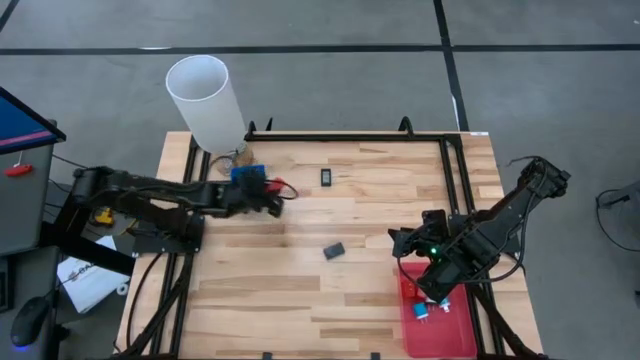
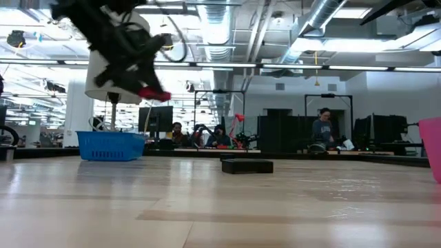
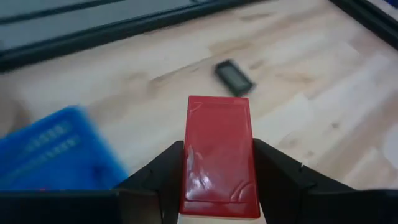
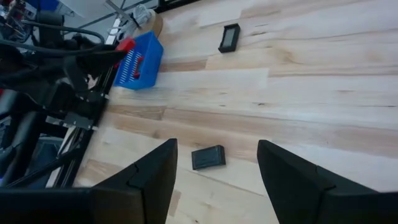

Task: Pick & Place Office items
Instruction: Put the red digital timer into the blue bin

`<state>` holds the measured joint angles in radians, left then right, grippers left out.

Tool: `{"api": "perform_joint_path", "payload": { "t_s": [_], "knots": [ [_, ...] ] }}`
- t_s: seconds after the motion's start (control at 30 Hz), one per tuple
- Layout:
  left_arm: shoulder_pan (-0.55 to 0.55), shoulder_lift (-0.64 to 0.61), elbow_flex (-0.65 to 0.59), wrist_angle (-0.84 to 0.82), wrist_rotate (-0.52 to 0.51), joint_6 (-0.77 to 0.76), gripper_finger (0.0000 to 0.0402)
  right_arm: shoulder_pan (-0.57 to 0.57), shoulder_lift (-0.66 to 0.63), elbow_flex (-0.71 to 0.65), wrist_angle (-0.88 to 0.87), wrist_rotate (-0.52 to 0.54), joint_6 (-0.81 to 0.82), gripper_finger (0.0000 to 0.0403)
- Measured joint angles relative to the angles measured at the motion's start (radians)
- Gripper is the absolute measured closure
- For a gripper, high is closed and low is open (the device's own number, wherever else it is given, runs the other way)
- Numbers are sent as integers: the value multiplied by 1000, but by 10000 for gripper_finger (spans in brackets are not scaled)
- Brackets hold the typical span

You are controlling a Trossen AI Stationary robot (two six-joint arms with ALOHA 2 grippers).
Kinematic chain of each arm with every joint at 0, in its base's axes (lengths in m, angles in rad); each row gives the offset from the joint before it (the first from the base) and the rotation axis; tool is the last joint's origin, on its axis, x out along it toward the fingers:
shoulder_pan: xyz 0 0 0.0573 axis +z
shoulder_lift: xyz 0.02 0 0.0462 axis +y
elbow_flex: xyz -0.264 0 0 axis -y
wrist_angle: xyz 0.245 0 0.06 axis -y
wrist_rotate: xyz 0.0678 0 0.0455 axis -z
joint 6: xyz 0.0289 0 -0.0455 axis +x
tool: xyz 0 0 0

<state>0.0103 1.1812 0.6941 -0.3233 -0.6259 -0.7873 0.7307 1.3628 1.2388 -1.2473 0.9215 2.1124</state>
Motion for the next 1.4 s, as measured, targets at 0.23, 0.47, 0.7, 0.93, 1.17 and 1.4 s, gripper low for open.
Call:
{"api": "perform_joint_path", "payload": {
  "t_s": [0.23, 0.47, 0.7, 0.93, 1.17, 1.4],
  "knots": [
    [2, -223, -176, -101, -40, -344, 248, 0, 0, 0, -9, 0, 0, 188],
    [41, -323, -252, -137, -75, -452, 241, 0, 0, 0, -18, 0, 0, 188],
    [123, -303, -267, -157, -12, -451, 243, -1, 0, 0, -32, -1, 8, 188],
    [181, -270, -266, -144, 0, -432, 223, -2, 0, 0, -35, 0, 8, 188],
    [192, -262, -266, -116, 14, -393, 223, -7, 0, 0, -32, 0, 8, 188],
    [188, -263, -266, -86, 41, -382, 202, -7, 0, 0, -32, 0, 8, 188]
  ]
}}
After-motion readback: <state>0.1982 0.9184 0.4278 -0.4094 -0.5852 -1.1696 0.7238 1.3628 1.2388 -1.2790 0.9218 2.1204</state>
